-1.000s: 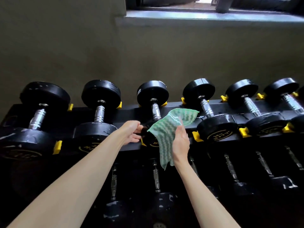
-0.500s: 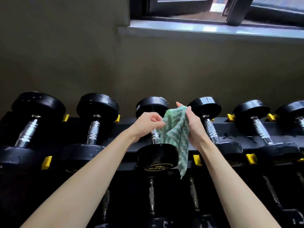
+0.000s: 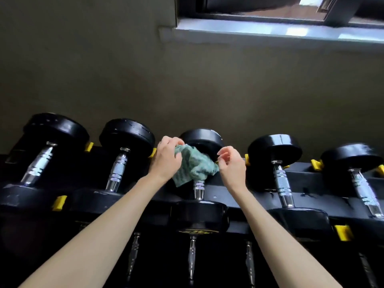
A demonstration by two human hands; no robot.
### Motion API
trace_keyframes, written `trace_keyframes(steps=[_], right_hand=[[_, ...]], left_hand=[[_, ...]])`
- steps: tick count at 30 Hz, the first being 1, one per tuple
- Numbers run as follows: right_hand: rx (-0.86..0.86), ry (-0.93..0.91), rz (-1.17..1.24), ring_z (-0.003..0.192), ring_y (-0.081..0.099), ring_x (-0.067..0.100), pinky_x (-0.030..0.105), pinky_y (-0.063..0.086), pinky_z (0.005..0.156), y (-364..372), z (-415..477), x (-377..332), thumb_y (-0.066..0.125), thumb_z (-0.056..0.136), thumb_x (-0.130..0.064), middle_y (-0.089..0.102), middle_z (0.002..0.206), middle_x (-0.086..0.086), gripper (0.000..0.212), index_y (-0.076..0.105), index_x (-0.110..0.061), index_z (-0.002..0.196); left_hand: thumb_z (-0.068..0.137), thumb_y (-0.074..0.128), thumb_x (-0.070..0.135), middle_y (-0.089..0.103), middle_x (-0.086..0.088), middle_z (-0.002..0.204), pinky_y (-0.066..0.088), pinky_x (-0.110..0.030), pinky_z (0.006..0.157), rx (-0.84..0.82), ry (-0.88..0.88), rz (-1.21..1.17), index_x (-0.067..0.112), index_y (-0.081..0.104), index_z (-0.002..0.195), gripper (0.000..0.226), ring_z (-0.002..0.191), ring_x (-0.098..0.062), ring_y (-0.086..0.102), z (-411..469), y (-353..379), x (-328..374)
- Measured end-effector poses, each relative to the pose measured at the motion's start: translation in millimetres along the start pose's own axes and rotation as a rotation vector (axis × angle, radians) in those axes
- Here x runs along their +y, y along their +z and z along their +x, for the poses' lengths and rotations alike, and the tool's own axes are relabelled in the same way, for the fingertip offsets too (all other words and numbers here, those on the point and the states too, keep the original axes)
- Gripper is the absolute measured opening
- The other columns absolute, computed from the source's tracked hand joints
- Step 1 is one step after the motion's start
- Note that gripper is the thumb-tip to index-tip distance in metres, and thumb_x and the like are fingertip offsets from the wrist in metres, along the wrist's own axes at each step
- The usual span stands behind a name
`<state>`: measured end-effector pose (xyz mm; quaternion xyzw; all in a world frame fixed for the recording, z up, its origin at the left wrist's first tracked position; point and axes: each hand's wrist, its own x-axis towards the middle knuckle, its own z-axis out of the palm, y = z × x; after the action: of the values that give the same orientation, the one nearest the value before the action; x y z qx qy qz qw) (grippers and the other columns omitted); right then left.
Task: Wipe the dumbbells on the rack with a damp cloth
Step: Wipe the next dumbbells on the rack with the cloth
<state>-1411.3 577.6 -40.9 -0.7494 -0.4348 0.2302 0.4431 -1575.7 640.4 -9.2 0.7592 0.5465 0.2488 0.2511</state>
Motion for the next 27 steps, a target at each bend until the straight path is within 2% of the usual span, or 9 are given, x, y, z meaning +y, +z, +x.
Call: trace_keyframes(steps=[2,4,7,10,12,14,20,22,27], right_hand=[[-0.124,0.147,0.017,0.081,0.060,0.018,0.029,0.044,0.076,12.0,-2.1,13.4,0.057,0.082,-0.008,0.066,0.082,0.004,0.013,0.068,-0.011,0.090],[-0.259,0.292,0.101,0.082,0.058,0.020,0.031,0.044,0.077,22.2,1.6,16.8,0.056,0.082,-0.033,0.066,0.083,0.007,0.026,0.067,-0.010,0.085],[-0.347,0.381,0.200,0.068,0.041,0.020,0.031,0.034,0.066,33.9,14.8,13.6,0.052,0.082,-0.051,0.041,0.067,0.008,0.040,0.043,-0.015,0.066],[-0.432,0.340,0.114,0.054,0.025,0.011,0.026,0.019,0.051,35.7,24.5,15.3,0.053,0.093,-0.030,0.026,0.057,-0.001,0.044,0.030,-0.019,0.057],[-0.453,0.297,0.053,0.052,0.019,0.011,0.027,0.015,0.049,32.3,29.2,18.4,0.054,0.093,-0.027,0.023,0.054,-0.002,0.048,0.027,-0.019,0.054],[-0.511,0.289,0.026,0.050,0.018,0.011,0.025,0.015,0.048,27.9,27.4,20.3,0.058,0.091,-0.029,0.022,0.052,-0.002,0.052,0.026,-0.019,0.051],[-0.705,0.308,-0.142,0.050,0.036,0.010,0.021,0.029,0.055,9.9,-0.1,16.6,0.062,0.087,-0.030,0.040,0.049,0.000,0.053,0.045,0.003,0.050],[-0.779,0.322,-0.232,0.038,0.028,0.007,0.021,0.024,0.047,2.1,-8.3,11.8,0.060,0.089,-0.029,0.031,0.035,-0.012,0.055,0.036,-0.010,0.043],[-0.873,0.279,-0.448,0.054,0.021,0.012,0.031,0.017,0.052,-4.1,-20.1,-4.5,0.064,0.082,-0.036,0.028,0.053,-0.003,0.049,0.031,-0.016,0.052]], left_hand=[[0.086,0.050,0.005,0.063,-0.012,0.110,0.039,-0.027,0.092,-0.097,-0.130,-0.039,0.008,0.066,0.104,0.025,0.108,-0.027,0.055,-1.3,15.3,-9.0],[0.092,0.048,0.025,0.066,-0.015,0.103,0.039,-0.030,0.083,-0.219,-0.326,-0.120,0.009,0.066,0.089,0.025,0.106,-0.030,0.055,3.0,28.7,-8.1],[0.093,0.042,0.047,0.065,-0.015,0.106,0.043,-0.034,0.087,-0.382,-0.462,-0.272,0.003,0.064,0.092,0.049,0.104,-0.029,0.059,15.3,53.2,-8.6],[0.091,0.050,0.046,0.066,-0.020,0.107,0.049,-0.035,0.081,-0.450,-0.451,-0.292,-0.003,0.062,0.105,0.052,0.100,-0.033,0.061,21.7,65.5,-10.2],[0.092,0.052,0.041,0.062,-0.018,0.078,0.041,-0.031,0.060,-0.495,-0.421,-0.272,-0.003,0.059,0.080,0.046,0.073,-0.032,0.060,24.2,63.2,-9.8],[0.093,0.052,0.039,0.035,-0.002,0.052,0.024,-0.029,0.048,-0.546,-0.387,-0.192,0.010,0.037,0.054,0.050,0.048,-0.016,0.034,20.8,55.6,-8.9],[0.091,0.053,0.046,0.024,0.005,0.052,0.016,-0.022,0.043,-0.774,-0.310,-0.002,0.018,0.028,0.054,0.053,0.045,-0.010,0.019,-7.3,37.3,-7.6],[0.092,0.051,0.045,0.023,0.003,0.053,0.016,-0.023,0.046,-0.878,-0.247,0.096,0.017,0.026,0.054,0.054,0.047,-0.011,0.019,-13.8,31.0,-6.8],[0.093,0.050,0.040,0.029,0.001,0.056,0.021,-0.023,0.048,-1.044,-0.122,0.291,0.014,0.030,0.054,0.051,0.051,-0.012,0.024,-18.6,18.2,5.2]])
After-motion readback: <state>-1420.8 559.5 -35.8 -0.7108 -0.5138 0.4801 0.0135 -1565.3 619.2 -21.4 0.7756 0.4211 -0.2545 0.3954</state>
